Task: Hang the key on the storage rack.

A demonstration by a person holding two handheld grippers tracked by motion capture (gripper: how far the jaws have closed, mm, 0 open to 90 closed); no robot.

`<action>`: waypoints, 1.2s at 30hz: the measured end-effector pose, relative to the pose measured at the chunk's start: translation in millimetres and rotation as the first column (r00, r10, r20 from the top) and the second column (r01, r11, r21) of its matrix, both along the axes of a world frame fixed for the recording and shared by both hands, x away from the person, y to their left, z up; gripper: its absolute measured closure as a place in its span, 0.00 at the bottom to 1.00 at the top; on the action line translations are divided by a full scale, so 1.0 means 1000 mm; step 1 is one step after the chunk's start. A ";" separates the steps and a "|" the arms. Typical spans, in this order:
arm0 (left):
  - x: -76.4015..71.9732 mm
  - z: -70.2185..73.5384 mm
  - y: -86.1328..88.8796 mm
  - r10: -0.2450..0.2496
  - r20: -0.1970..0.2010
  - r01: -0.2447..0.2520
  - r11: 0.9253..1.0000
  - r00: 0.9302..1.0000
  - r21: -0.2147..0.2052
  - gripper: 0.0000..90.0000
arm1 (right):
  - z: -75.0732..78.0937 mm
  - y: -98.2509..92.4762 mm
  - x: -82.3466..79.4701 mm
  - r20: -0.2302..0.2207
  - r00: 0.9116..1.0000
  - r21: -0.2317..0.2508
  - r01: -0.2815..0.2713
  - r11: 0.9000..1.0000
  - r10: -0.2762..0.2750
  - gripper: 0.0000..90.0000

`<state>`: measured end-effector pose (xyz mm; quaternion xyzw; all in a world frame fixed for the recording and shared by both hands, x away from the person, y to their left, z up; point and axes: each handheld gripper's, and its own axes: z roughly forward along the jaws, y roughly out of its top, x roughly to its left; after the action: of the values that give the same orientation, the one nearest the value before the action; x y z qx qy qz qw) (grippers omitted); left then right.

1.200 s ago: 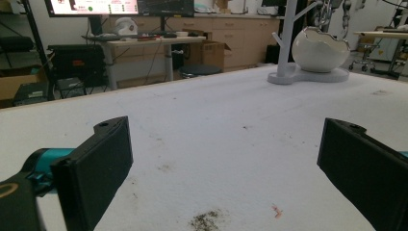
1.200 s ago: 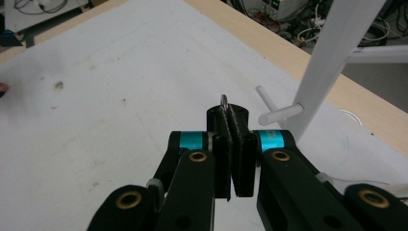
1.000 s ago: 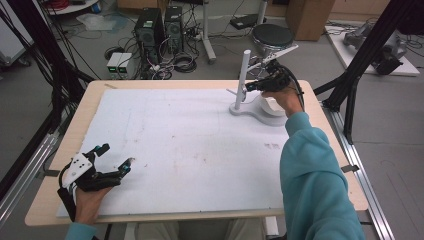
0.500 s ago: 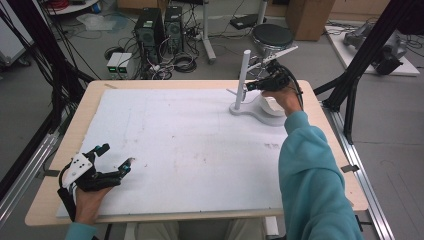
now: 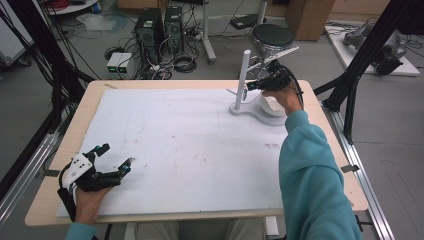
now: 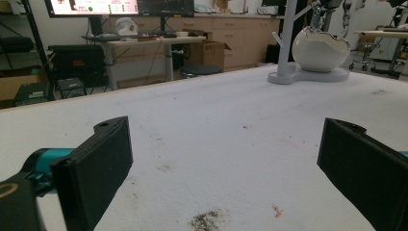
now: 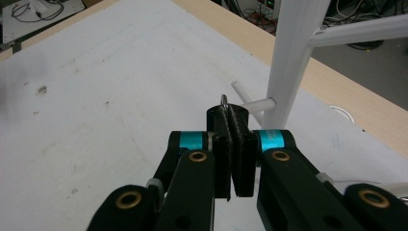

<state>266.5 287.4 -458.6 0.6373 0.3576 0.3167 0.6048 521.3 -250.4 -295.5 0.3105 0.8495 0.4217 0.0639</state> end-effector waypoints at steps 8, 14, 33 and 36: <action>0.000 0.000 0.000 -0.001 -0.001 0.001 1.000 1.000 -0.001 0.06 | -0.004 0.002 0.004 -0.002 1.000 -0.005 0.007 1.000 -0.007 0.99; 0.000 0.000 0.000 -0.001 0.000 0.001 1.000 1.000 0.000 0.06 | -0.006 0.001 0.005 0.011 1.000 -0.008 0.011 1.000 -0.011 0.97; 0.000 0.000 0.000 -0.002 -0.002 0.002 1.000 1.000 -0.002 0.06 | 0.003 -0.008 -0.010 0.048 0.996 0.024 0.070 0.997 -0.071 0.62; 0.000 0.000 0.000 -0.001 0.000 0.001 1.000 1.000 -0.005 0.06 | 0.005 -0.009 -0.021 0.075 0.988 0.038 0.130 0.991 -0.132 0.22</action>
<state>266.2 287.7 -458.7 0.6359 0.3580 0.3156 0.6065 500.2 -259.1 -290.2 0.3499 0.8171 0.4424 0.1193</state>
